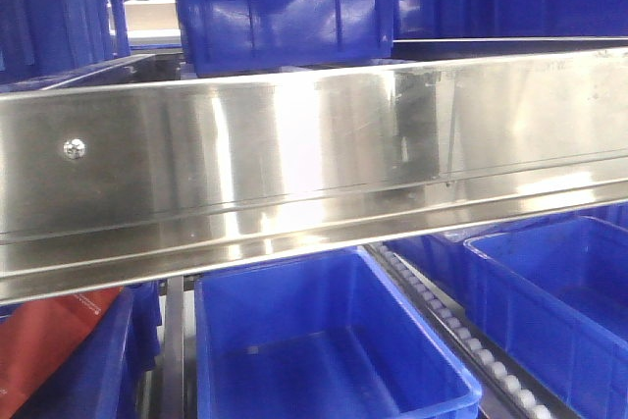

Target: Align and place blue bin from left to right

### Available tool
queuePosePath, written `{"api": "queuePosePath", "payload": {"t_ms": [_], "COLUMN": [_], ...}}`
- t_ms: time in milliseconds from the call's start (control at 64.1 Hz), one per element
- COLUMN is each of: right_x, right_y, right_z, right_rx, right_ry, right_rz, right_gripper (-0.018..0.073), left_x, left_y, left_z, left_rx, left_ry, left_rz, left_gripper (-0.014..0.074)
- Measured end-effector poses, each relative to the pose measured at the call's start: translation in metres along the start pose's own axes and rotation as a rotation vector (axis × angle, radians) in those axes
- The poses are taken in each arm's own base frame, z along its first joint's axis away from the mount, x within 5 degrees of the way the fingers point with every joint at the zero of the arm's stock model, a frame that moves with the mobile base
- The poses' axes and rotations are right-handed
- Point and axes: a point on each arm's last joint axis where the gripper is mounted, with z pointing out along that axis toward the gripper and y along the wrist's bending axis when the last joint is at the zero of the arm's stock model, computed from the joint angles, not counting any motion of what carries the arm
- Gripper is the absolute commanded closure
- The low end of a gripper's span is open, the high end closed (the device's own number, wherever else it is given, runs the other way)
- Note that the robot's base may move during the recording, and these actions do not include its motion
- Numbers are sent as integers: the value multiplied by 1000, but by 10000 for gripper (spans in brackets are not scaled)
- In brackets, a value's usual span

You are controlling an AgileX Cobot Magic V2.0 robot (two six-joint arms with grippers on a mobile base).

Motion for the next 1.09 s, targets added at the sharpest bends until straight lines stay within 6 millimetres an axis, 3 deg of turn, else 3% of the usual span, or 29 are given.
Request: {"api": "queuePosePath", "payload": {"t_ms": [234,453,702,796,1093], "right_x": [0,11,23,24,16], "right_y": [-3,-3,-5,-5,-5], "right_z": [36,72,99,103,102], "right_rx": [8,9,14,15,8], "right_ry": [-38,23,81,87,0], "right_rz": [-37,-46,-49,-49,-41], "right_gripper": [632,632,620,553,138], "left_x": [5,9,13,13,10], "left_y": [-5,-4,-4,-4,-12], "left_z": [25,46,59,60,62], "left_rx": [-65,-108,-129,-132,-84], "left_ry": [34,63,91,93,53], "left_rz": [-26,-16,-25,-23,-14], "left_gripper": [607,607,570,490,151]}}
